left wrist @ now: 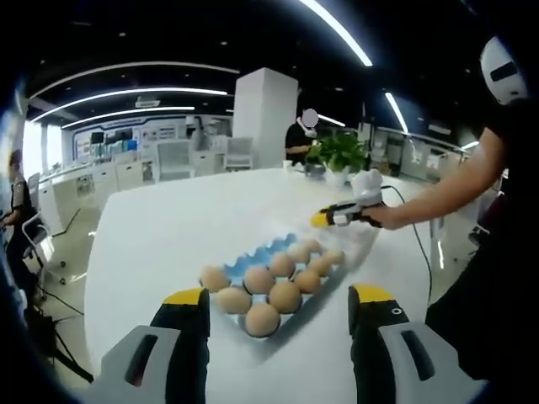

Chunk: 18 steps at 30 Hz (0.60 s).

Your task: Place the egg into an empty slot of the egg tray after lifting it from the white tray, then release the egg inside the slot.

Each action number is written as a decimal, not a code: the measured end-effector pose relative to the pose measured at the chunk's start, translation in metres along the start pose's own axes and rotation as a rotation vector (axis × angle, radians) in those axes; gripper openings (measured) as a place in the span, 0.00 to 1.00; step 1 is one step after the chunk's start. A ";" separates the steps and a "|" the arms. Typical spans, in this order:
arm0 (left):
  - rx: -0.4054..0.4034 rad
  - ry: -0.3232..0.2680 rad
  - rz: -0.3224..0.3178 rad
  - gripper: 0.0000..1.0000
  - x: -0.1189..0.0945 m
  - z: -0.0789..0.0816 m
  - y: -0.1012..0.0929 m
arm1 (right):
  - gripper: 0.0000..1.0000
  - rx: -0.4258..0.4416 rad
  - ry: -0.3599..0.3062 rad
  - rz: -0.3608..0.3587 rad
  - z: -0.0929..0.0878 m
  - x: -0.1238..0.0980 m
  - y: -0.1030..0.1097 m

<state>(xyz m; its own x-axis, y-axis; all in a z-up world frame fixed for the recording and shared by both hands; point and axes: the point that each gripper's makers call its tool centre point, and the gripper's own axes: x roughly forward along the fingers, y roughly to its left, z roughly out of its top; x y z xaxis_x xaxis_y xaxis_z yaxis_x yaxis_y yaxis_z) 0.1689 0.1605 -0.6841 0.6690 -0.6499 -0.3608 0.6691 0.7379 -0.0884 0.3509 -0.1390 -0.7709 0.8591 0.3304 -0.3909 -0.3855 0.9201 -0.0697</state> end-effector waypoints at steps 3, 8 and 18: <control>0.000 0.000 0.001 0.67 -0.001 0.000 0.000 | 0.24 0.001 -0.016 0.001 0.006 -0.002 0.000; -0.001 0.000 0.003 0.67 -0.001 -0.001 -0.001 | 0.24 -0.006 -0.040 0.002 0.017 -0.004 0.002; 0.003 0.001 -0.001 0.67 -0.001 -0.001 -0.003 | 0.24 -0.003 -0.074 0.038 0.032 -0.004 0.018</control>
<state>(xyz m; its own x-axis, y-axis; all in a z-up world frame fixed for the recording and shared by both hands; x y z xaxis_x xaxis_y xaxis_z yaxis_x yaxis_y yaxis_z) 0.1665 0.1592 -0.6848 0.6678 -0.6504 -0.3620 0.6708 0.7366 -0.0863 0.3513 -0.1170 -0.7410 0.8663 0.3797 -0.3247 -0.4191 0.9060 -0.0588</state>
